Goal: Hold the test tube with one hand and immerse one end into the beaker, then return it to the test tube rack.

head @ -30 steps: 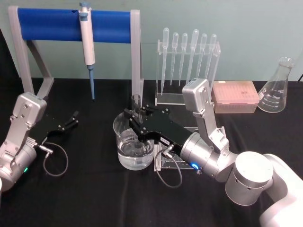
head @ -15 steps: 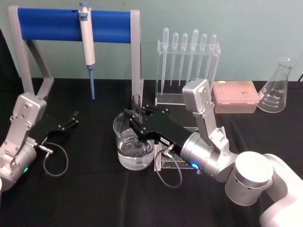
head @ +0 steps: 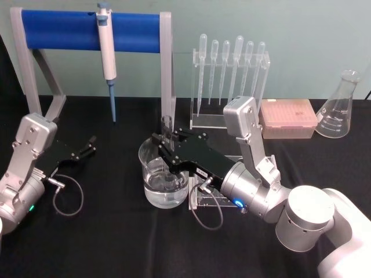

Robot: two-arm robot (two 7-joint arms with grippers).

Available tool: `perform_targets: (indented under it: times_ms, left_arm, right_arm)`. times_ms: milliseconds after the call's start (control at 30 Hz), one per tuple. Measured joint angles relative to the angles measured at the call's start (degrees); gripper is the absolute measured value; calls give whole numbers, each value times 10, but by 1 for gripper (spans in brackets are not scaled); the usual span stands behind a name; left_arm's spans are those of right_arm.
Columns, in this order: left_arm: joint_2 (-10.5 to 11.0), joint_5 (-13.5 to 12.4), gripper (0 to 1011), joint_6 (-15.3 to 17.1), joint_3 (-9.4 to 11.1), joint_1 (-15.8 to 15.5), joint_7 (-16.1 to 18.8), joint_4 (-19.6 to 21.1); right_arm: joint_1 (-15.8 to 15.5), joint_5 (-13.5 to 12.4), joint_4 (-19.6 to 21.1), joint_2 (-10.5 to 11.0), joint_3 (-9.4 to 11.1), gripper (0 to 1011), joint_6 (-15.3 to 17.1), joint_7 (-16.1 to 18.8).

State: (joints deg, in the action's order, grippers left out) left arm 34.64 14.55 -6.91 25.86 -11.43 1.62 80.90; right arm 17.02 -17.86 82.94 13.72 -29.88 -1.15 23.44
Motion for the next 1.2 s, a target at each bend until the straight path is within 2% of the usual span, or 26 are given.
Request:
perform_targets:
  times_ms: [1200]
  left_arm:
    - [0, 0, 1000, 0, 0, 0, 0, 0]
  right_arm:
    - [0, 0, 0, 0, 0, 225, 0, 0]
